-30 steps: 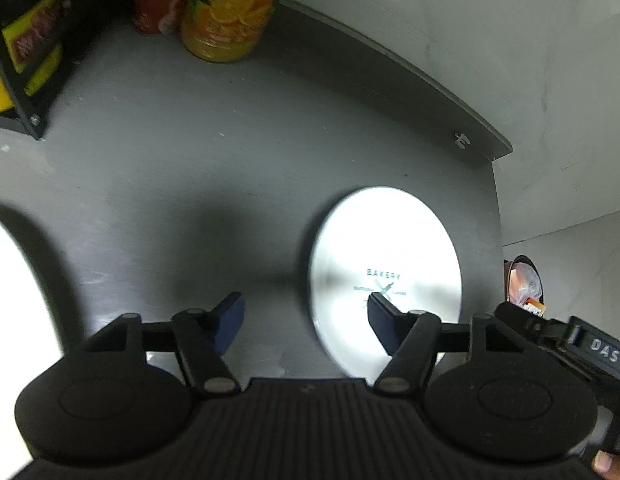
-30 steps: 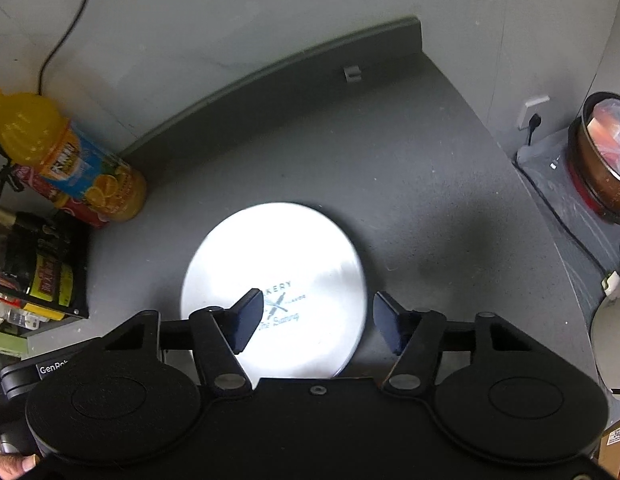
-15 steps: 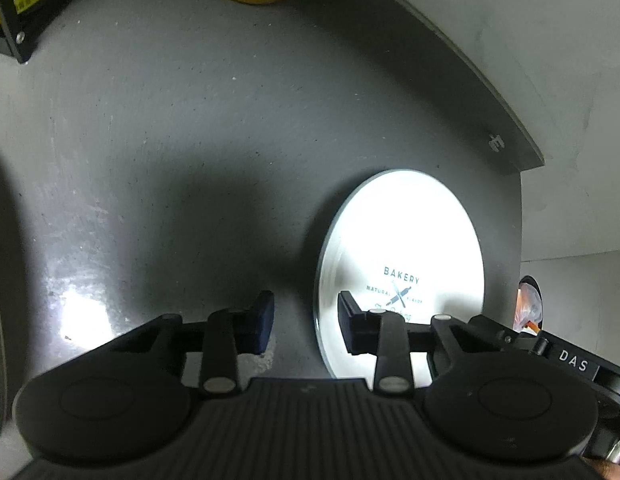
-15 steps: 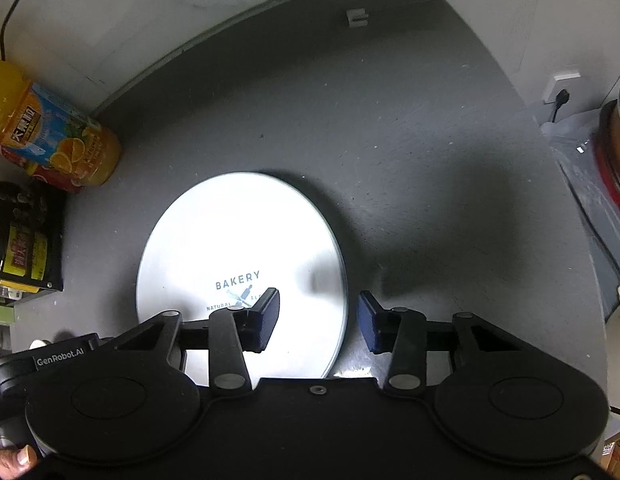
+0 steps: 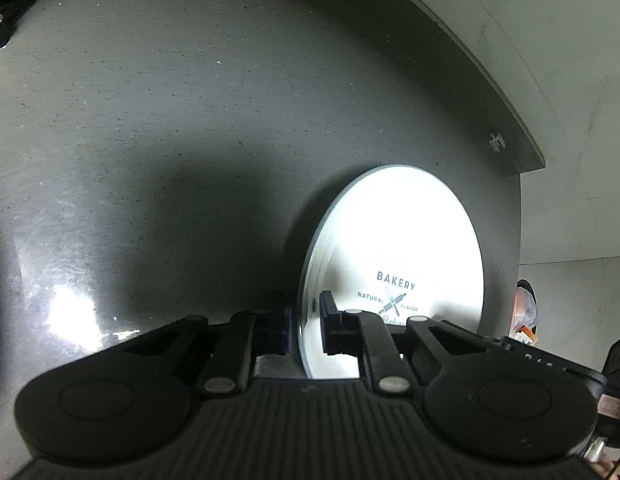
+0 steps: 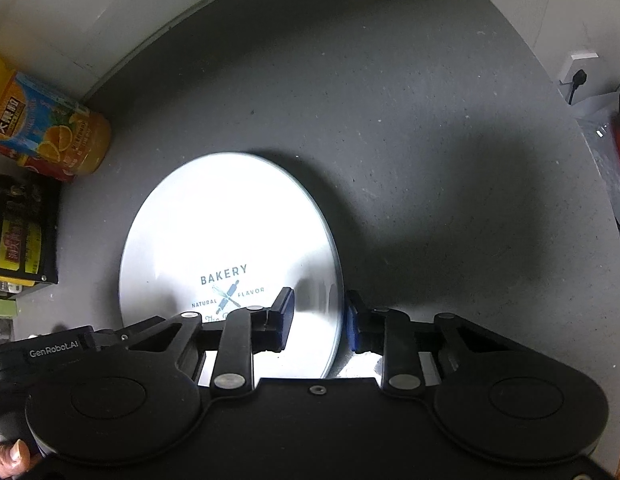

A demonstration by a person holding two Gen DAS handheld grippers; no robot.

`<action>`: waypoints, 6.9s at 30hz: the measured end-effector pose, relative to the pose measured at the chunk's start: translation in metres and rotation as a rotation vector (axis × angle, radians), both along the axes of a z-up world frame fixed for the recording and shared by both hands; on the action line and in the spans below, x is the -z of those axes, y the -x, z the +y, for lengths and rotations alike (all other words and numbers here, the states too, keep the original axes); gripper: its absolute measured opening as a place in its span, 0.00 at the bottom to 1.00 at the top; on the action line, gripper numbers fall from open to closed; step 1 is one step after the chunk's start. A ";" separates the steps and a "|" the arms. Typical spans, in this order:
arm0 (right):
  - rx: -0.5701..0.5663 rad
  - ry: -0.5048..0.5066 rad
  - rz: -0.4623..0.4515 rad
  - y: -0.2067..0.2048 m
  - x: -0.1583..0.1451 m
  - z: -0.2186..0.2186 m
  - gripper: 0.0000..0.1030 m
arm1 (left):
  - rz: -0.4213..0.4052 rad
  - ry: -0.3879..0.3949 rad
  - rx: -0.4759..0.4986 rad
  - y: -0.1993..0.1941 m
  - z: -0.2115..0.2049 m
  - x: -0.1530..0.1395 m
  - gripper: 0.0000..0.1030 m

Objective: Organize plates and bowls

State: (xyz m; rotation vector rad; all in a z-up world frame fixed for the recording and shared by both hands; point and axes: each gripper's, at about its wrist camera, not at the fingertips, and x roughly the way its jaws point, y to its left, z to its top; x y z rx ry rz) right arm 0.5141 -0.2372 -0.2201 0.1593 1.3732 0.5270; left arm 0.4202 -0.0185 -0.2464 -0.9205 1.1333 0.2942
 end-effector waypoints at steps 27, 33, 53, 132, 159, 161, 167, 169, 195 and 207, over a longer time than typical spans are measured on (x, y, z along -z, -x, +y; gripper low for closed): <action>-0.052 -0.076 -0.214 0.028 -0.067 0.012 0.09 | -0.097 -0.018 0.031 0.011 0.035 -0.047 0.08; -0.054 -0.081 -0.244 0.043 -0.084 0.026 0.09 | -0.125 -0.030 0.034 0.028 0.051 -0.064 0.08; -0.157 -0.113 -0.268 0.113 -0.103 0.112 0.09 | -0.138 -0.070 -0.042 0.121 0.120 -0.089 0.08; -0.531 -0.062 -0.245 0.181 -0.078 0.226 0.06 | 0.062 -0.096 -0.285 0.264 0.193 -0.048 0.18; -0.567 0.028 -0.257 0.193 -0.063 0.243 0.18 | 0.089 -0.139 -0.317 0.274 0.198 -0.025 0.47; -0.565 0.035 -0.242 0.193 -0.058 0.245 0.19 | 0.083 -0.136 -0.324 0.277 0.202 -0.026 0.44; -0.565 0.036 -0.237 0.196 -0.056 0.248 0.25 | 0.081 -0.143 -0.324 0.291 0.208 -0.032 0.43; -0.565 0.038 -0.239 0.195 -0.055 0.249 0.25 | 0.081 -0.141 -0.322 0.292 0.209 -0.032 0.43; -0.359 -0.019 -0.280 0.217 -0.091 0.224 0.63 | 0.084 -0.250 -0.130 0.268 0.208 -0.061 0.51; -0.180 -0.029 -0.380 0.233 -0.130 0.180 0.95 | -0.054 -0.339 0.026 0.247 0.182 -0.108 0.90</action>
